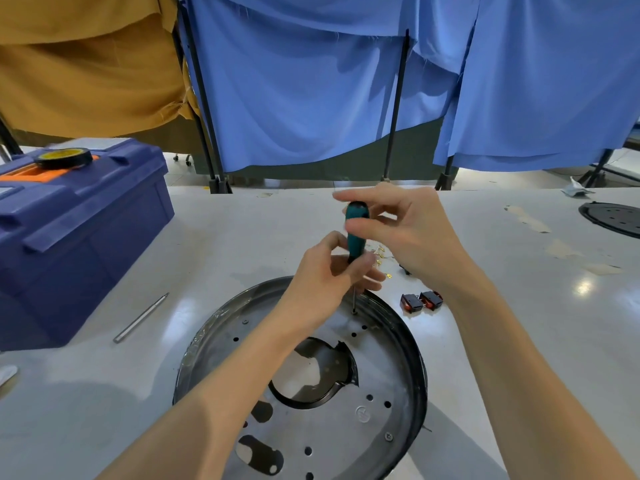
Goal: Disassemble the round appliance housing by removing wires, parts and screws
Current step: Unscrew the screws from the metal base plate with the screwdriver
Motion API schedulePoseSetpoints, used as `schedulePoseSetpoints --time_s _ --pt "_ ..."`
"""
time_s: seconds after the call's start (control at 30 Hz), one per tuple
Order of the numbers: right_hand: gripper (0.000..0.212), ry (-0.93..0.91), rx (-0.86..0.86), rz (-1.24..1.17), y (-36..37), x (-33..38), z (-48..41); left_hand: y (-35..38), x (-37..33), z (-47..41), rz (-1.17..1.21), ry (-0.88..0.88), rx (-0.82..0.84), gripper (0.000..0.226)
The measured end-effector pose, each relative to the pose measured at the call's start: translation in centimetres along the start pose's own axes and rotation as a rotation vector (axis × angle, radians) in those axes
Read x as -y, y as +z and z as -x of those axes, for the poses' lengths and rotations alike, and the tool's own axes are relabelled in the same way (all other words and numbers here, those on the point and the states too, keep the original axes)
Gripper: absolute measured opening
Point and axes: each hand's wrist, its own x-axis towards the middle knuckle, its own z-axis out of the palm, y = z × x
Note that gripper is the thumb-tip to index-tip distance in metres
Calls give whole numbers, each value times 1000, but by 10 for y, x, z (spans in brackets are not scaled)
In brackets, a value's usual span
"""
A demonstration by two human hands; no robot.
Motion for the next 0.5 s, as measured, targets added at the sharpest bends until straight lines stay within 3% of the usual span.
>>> schedulePoseSetpoints --time_s 0.1,0.23,0.33,0.5 --pt "36 35 46 -100 -8 -1 0 -1 -1 0 -12 -8 42 20" --pt "18 37 106 18 -8 0 0 0 2 -1 -35 -31 -12 8" --pt "26 17 17 61 -3 0 0 -1 2 0 -56 -14 -29 24" --pt "37 32 60 -42 -12 -2 0 -1 1 -1 -9 25 16 18"
